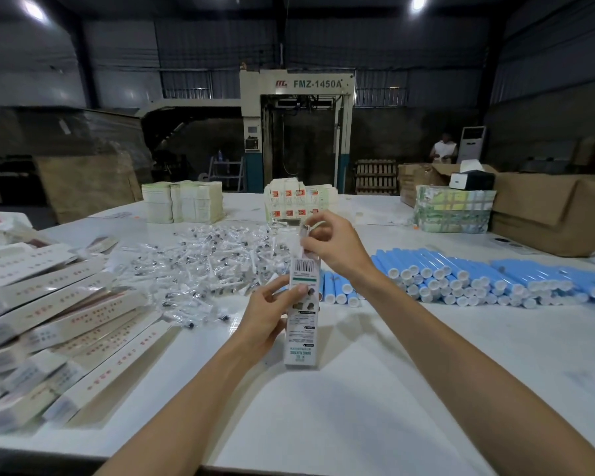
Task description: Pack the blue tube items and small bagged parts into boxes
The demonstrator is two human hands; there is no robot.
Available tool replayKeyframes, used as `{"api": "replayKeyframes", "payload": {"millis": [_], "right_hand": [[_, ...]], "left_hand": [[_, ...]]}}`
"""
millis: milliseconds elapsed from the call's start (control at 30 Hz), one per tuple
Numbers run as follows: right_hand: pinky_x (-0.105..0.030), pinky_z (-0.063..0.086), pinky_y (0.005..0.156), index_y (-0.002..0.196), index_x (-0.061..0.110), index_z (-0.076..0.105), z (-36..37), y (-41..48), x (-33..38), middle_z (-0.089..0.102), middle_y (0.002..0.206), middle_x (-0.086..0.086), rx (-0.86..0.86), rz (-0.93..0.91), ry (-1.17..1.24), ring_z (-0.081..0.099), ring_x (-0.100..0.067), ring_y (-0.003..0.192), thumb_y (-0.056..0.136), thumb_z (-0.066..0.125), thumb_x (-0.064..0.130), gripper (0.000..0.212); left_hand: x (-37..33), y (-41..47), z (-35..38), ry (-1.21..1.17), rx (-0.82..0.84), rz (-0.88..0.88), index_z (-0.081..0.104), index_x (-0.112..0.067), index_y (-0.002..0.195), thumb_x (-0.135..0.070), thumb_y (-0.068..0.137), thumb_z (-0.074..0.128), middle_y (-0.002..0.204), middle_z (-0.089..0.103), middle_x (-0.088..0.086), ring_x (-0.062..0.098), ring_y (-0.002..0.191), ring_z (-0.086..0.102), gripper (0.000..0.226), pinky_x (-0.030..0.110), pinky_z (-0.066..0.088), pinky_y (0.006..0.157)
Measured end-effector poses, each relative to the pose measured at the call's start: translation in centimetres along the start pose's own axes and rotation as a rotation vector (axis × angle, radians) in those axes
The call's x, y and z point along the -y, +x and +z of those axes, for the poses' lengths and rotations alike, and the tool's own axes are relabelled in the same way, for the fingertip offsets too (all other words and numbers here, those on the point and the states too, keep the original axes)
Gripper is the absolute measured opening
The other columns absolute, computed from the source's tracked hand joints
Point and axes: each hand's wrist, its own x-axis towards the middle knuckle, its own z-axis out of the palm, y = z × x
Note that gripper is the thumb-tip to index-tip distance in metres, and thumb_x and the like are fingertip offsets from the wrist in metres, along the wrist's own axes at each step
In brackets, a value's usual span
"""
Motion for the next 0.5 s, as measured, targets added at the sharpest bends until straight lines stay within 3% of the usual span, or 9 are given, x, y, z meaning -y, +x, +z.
{"api": "replayKeyframes", "payload": {"millis": [167, 267, 333, 400, 500], "right_hand": [[-0.029, 0.055, 0.080, 0.101, 0.015, 0.076, 0.2, -0.7, -0.4, 0.074, 0.091, 0.003, 0.023, -0.106, -0.267, 0.067, -0.013, 0.091, 0.093, 0.074, 0.020, 0.010], [-0.034, 0.043, 0.095, 0.105, 0.018, 0.080, 0.1, -0.9, -1.1, 0.065, 0.110, 0.005, 0.045, -0.142, -0.492, 0.051, -0.015, 0.113, 0.099, 0.066, 0.026, 0.017], [-0.035, 0.039, 0.102, 0.111, 0.019, 0.079, -0.1, -1.4, -1.7, 0.059, 0.119, 0.005, 0.047, -0.182, -0.585, 0.047, -0.014, 0.121, 0.103, 0.061, 0.028, 0.022], [-0.033, 0.041, 0.101, 0.123, 0.020, 0.074, 0.0, -2.5, -2.5, 0.058, 0.122, 0.007, -0.030, -0.240, -0.521, 0.052, -0.012, 0.118, 0.105, 0.058, 0.026, 0.025], [-0.017, 0.046, 0.087, 0.136, 0.027, 0.059, -0.2, -4.0, -4.1, 0.058, 0.120, 0.009, -0.142, -0.161, -0.219, 0.058, -0.002, 0.105, 0.105, 0.059, 0.023, 0.032]], "left_hand": [[0.2, 0.1, -0.1, 0.019, -0.010, 0.004, 0.080, -0.024, 0.123, -0.040, 0.074, 0.094, 0.119, 0.078, 0.020, 0.050, 0.116, 0.070, 0.053, 0.068, 0.052, 0.105], [0.2, 0.2, -0.1, 0.035, -0.015, 0.003, 0.082, -0.027, 0.120, -0.041, 0.075, 0.093, 0.118, 0.080, 0.015, 0.033, 0.105, 0.076, 0.048, 0.060, 0.058, 0.100], [0.2, 0.1, 0.0, 0.051, -0.012, 0.015, 0.082, -0.027, 0.119, -0.039, 0.080, 0.090, 0.119, 0.080, 0.010, 0.024, 0.103, 0.076, 0.042, 0.051, 0.061, 0.088], [0.1, -0.1, -0.1, 0.078, -0.016, 0.041, 0.081, -0.025, 0.122, -0.036, 0.086, 0.088, 0.120, 0.080, 0.007, 0.021, 0.106, 0.076, 0.039, 0.042, 0.062, 0.084], [-0.1, -0.2, -0.1, 0.097, -0.033, 0.083, 0.078, -0.020, 0.127, -0.029, 0.089, 0.088, 0.123, 0.080, 0.007, 0.023, 0.114, 0.076, 0.041, 0.046, 0.060, 0.099]]}}
